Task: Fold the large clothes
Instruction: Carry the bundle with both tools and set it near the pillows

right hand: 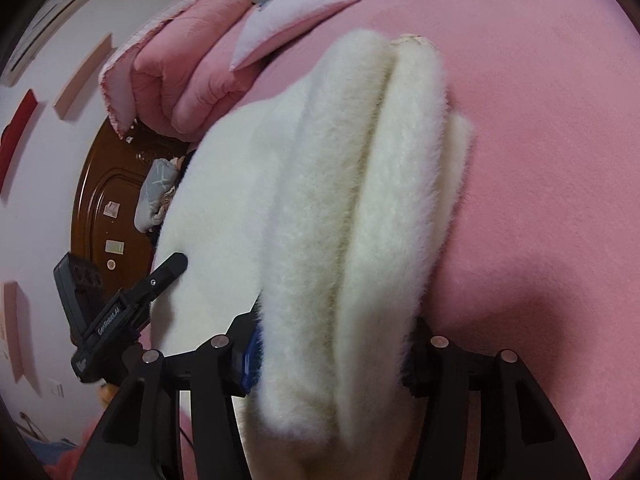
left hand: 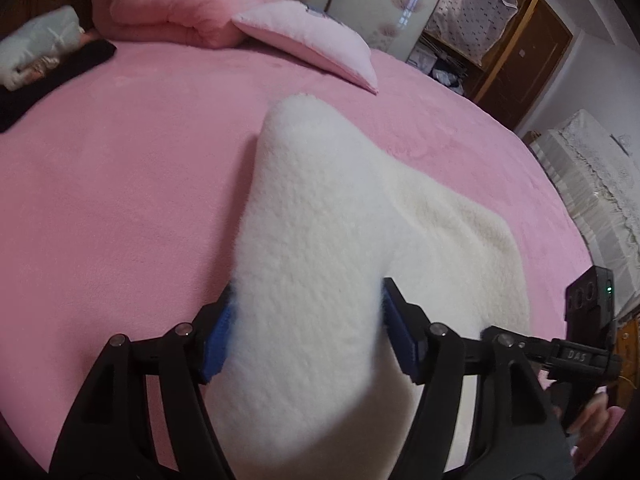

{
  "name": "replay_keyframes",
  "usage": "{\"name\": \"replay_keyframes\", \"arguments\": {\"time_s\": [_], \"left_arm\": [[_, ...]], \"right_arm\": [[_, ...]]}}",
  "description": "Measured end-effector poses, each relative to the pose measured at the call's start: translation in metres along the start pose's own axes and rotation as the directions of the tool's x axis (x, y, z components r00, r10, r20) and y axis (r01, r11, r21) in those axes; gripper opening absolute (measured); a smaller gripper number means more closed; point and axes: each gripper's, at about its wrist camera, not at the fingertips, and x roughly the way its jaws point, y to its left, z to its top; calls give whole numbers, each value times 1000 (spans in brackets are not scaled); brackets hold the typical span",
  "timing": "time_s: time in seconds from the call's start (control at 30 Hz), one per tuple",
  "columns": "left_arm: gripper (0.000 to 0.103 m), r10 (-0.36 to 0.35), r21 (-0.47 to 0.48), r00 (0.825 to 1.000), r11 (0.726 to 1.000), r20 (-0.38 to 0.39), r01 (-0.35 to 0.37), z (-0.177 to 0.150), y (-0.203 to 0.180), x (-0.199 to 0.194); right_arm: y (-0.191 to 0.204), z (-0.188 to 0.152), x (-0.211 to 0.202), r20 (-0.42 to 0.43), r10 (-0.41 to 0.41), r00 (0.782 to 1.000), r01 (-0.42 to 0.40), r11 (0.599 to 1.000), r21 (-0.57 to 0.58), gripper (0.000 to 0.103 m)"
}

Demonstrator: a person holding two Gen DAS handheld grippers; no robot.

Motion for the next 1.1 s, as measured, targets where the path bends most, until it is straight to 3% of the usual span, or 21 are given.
{"name": "replay_keyframes", "arguments": {"time_s": [0.07, 0.13, 0.2, 0.33, 0.4, 0.53, 0.63, 0.73, 0.87, 1.03, 1.1], "left_arm": [[64, 52, -35, 998, 998, 47, -50, -7, -6, -15], [64, 68, -106, 995, 993, 70, -60, -13, -8, -31], [64, 73, -195, 995, 979, 67, -59, -24, -7, -48], [64, 118, -271, 993, 957, 28, -106, -55, 0, -81], [64, 160, -287, 987, 945, -6, -155, -67, 4, -89], [64, 298, -221, 952, 926, -69, -306, -90, -12, -112], [64, 322, -223, 943, 916, -85, -333, -112, -35, -129], [64, 296, -234, 951, 922, -91, -310, -143, -72, -142], [64, 256, -217, 959, 936, -118, -277, -211, -140, -156], [64, 230, -165, 954, 951, -190, -262, -298, -237, -183], [64, 222, -156, 953, 954, -208, -257, -333, -279, -205]], "right_arm": [[-2, 13, -13, -4, -19, 1000, 19, 1000, 15, 54], [-2, 5, -34, 10, -47, 999, 47, 999, 13, 58], [-5, -5, -58, 25, -61, 998, 61, 998, 1, 60], [11, -30, -89, 31, -155, 987, 157, 982, -101, 71], [13, -48, -101, 16, -192, 981, 193, 972, -136, 71], [0, -88, -123, -29, -293, 956, 287, 950, -125, 72], [-7, -119, -142, -25, -365, 931, 357, 922, -151, 82], [-21, -155, -169, -35, -392, 919, 381, 909, -167, 86], [-54, -210, -225, -47, -401, 915, 387, 904, -180, 86], [-107, -277, -314, -69, -482, 874, 454, 858, -239, 87], [-132, -301, -362, -102, -506, 857, 478, 853, -209, 91]]}}
